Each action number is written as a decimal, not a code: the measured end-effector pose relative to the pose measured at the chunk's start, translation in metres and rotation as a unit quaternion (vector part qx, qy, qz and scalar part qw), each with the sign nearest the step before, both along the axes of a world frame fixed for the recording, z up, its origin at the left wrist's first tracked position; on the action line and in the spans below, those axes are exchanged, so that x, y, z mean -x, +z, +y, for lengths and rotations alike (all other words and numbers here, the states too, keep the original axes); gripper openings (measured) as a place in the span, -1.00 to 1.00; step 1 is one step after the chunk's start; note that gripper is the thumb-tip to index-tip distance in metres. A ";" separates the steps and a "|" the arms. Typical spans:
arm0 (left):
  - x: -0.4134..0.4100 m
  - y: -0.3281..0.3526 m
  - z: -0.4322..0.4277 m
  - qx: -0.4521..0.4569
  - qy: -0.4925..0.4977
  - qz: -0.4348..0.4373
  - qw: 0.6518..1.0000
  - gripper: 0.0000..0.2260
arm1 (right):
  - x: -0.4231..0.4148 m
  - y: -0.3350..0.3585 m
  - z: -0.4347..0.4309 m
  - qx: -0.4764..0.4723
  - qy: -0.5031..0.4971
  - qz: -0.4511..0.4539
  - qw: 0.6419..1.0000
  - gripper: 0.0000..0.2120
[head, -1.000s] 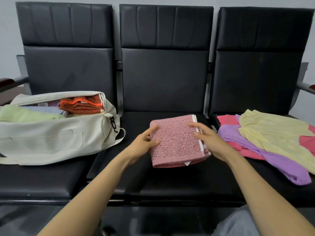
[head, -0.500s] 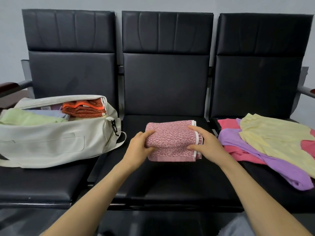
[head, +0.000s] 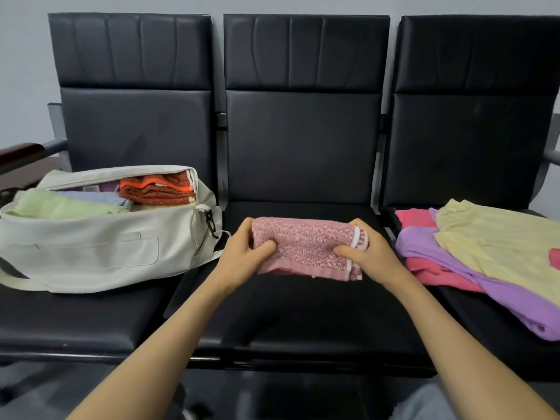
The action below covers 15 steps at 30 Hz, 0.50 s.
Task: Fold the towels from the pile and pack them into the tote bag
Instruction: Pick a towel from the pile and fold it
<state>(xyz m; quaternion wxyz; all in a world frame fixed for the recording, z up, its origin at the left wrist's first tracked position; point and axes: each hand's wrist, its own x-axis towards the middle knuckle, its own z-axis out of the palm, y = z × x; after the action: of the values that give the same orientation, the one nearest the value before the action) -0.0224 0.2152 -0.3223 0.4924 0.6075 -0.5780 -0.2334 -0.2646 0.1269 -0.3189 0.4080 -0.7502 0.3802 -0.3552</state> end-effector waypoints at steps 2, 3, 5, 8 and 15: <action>0.000 -0.002 -0.001 -0.008 0.008 0.007 1.000 -0.78 | -0.007 -0.003 0.000 -0.049 -0.013 -0.009 0.999 -0.76; -0.001 -0.004 -0.002 -0.019 0.008 0.008 1.000 -0.81 | -0.011 -0.005 0.000 -0.058 -0.018 0.011 0.998 -0.70; -0.004 -0.008 -0.003 -0.030 0.010 0.016 0.999 -0.82 | -0.015 -0.007 -0.001 -0.108 0.001 0.013 0.994 -0.58; -0.014 -0.009 -0.003 -0.048 0.010 0.044 0.998 -0.79 | -0.019 -0.008 -0.001 -0.193 0.092 -0.012 0.977 -0.46; -0.067 0.022 0.001 -0.078 -0.031 0.076 0.994 -0.62 | -0.088 0.017 -0.024 -0.082 0.012 0.049 0.995 -0.56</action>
<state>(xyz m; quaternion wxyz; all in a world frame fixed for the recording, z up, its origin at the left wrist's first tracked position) 0.0445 0.2162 -0.3007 0.4781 0.6064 -0.5375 -0.3387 -0.1767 0.1026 -0.3017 0.4534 -0.7354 0.4184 -0.2802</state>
